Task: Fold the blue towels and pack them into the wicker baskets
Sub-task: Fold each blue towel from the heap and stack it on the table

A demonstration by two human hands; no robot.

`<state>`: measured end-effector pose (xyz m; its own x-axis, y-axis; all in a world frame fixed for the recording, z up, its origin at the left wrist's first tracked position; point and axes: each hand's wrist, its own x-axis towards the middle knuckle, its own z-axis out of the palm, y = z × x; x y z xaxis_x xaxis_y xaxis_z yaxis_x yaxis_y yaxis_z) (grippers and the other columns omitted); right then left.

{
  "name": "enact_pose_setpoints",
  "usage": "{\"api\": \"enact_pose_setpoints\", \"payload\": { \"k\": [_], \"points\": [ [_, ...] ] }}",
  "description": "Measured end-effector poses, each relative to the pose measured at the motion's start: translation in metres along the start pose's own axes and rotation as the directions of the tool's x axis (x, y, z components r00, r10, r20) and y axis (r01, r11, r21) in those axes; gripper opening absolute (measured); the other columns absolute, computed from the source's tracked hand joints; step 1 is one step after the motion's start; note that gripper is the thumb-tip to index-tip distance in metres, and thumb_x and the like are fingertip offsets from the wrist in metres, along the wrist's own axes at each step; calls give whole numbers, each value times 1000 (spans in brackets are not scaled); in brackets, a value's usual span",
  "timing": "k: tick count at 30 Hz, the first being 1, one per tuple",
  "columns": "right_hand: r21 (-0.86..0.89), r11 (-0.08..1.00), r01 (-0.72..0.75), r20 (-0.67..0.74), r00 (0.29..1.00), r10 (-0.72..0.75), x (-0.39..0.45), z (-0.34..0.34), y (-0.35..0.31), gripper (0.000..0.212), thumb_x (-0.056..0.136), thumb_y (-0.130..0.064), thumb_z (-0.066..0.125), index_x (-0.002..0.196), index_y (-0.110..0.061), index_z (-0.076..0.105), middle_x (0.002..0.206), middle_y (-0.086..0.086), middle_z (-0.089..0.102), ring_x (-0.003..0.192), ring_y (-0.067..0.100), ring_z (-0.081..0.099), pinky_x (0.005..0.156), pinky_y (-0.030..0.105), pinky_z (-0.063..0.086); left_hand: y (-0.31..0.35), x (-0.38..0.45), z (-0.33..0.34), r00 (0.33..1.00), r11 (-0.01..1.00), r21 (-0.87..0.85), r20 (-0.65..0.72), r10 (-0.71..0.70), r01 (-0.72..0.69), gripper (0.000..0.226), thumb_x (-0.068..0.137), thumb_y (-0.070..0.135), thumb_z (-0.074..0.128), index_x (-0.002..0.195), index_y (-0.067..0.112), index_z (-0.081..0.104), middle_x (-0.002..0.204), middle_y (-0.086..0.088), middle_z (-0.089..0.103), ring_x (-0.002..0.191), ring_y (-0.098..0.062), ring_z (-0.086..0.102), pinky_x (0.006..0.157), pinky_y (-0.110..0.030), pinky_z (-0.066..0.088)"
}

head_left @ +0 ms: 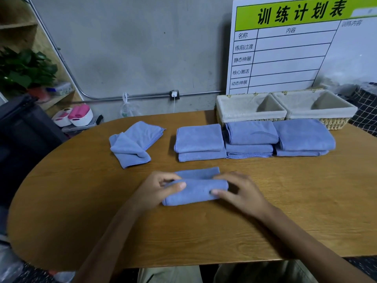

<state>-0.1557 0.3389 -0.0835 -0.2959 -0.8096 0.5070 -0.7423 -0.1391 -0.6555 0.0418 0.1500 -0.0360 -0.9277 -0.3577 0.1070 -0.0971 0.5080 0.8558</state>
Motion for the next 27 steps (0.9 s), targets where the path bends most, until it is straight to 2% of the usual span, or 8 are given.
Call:
{"api": "enact_pose_setpoints", "payload": {
  "k": [4, 6, 9, 12, 19, 23, 25, 27],
  "points": [
    [267, 903, -336, -34, 933, 357, 42, 8, 3, 38, 93, -49, 65, 99, -11, 69, 95, 9, 72, 92, 27, 69, 80, 48, 54, -1, 38, -9, 951, 942, -233, -139, -277, 240, 19, 98, 35, 61, 93, 29, 78, 97, 21, 75, 106, 1, 64, 94, -20, 43],
    [315, 837, -447, -29, 877, 479, 55, 14, 10, 36, 96, -46, 62, 100, -11, 71, 97, 2, 75, 92, 17, 72, 83, 46, 57, -11, 51, -6, 898, 881, -339, -175, -403, 329, 32, 100, 49, 52, 98, 31, 78, 107, 15, 75, 113, -7, 64, 102, -31, 46],
    [329, 794, -510, -40, 833, 552, 61, 22, 18, 24, 97, -40, 62, 99, -17, 71, 95, -8, 75, 87, 4, 71, 78, 33, 56, -20, 53, 3, 834, 793, -513, -237, -499, 328, 34, 100, 52, 49, 106, 30, 74, 106, 9, 75, 106, -11, 67, 95, -33, 51],
    [209, 817, -537, -73, 825, 560, 62, 26, 23, 26, 96, -45, 60, 98, -20, 63, 90, -4, 72, 83, 10, 69, 73, 40, 56, -27, 43, 15, 849, 920, -312, -394, -351, 236, 19, 96, 37, 65, 114, 30, 67, 107, 13, 70, 100, 2, 64, 82, -17, 46],
    [-93, 854, -512, -190, 851, 489, 51, 29, 19, 21, 99, -40, 57, 112, -25, 50, 60, -2, 51, 54, 12, 50, 47, 26, 28, -44, 43, 26, 829, 957, 84, -525, -193, 277, 26, 97, 32, 64, 122, 30, 62, 94, 8, 67, 84, -5, 62, 67, -18, 46],
    [-151, 859, -489, -233, 862, 450, 51, 33, 19, 27, 97, -37, 60, 116, -23, 49, 77, -1, 56, 66, 15, 56, 53, 30, 37, -33, 46, 26, 863, 738, 606, -501, 64, 297, 30, 96, 20, 64, 126, 24, 62, 120, 4, 58, 100, -19, 62, 74, -35, 50],
    [-159, 867, -473, -252, 868, 428, 50, 34, 18, 28, 95, -37, 62, 117, -23, 50, 97, -1, 51, 76, 17, 55, 60, 32, 43, -13, 51, 36, 869, 685, 703, -447, 213, 193, 31, 95, 13, 63, 125, 22, 65, 131, 1, 55, 113, -22, 57, 87, -42, 48],
    [-137, 873, -468, -263, 867, 423, 48, 34, 20, 27, 94, -37, 64, 116, -24, 52, 103, -2, 45, 77, 14, 53, 62, 30, 42, 0, 55, 54, 911, 724, 683, -353, 215, 94, 34, 104, 25, 46, 133, 22, 62, 146, 4, 51, 129, -16, 47, 104, -41, 38]
  ]
}}
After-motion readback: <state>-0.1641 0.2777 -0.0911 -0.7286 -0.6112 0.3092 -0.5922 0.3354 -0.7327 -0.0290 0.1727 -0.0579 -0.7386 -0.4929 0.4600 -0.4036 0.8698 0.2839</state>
